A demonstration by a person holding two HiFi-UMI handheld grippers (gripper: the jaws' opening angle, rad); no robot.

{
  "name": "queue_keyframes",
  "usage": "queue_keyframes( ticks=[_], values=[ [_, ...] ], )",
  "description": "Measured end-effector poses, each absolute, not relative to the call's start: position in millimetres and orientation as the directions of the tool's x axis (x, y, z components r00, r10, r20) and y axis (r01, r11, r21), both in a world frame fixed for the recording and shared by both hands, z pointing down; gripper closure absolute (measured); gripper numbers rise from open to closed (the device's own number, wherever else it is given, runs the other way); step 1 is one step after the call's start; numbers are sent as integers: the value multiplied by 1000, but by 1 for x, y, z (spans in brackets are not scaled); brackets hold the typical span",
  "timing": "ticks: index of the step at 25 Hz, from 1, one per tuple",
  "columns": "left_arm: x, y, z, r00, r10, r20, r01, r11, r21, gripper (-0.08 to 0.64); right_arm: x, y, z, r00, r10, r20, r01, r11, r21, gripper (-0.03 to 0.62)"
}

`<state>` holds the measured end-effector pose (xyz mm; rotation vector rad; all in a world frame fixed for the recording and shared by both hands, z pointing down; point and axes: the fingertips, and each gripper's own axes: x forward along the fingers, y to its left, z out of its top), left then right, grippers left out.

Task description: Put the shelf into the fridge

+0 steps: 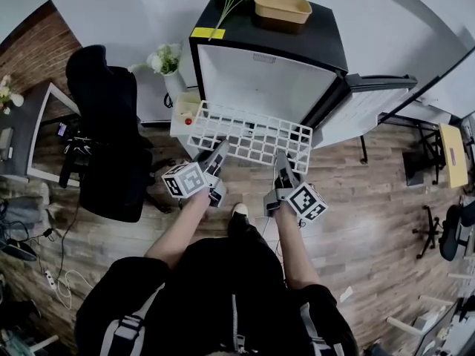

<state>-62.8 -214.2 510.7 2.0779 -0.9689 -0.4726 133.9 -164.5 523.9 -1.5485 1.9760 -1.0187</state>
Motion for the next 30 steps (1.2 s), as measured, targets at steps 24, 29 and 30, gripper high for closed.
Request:
queue_keyframes(
  ticks=[24,29,30],
  values=[
    [-42,-287,564,615,-785,78,-504,-315,804,437,156,-242,570,-330,-927,177,-632,78,-771,459],
    [-40,-287,564,616,-785,73,-493,-312,812,437,156,-243,576,-344,-921,181,-624,80,-777,459],
    [-42,-287,563,611,-788,71,-496,-311,811,437,156,-244,574,-345,-921,181,-628,83,-774,459]
  ],
)
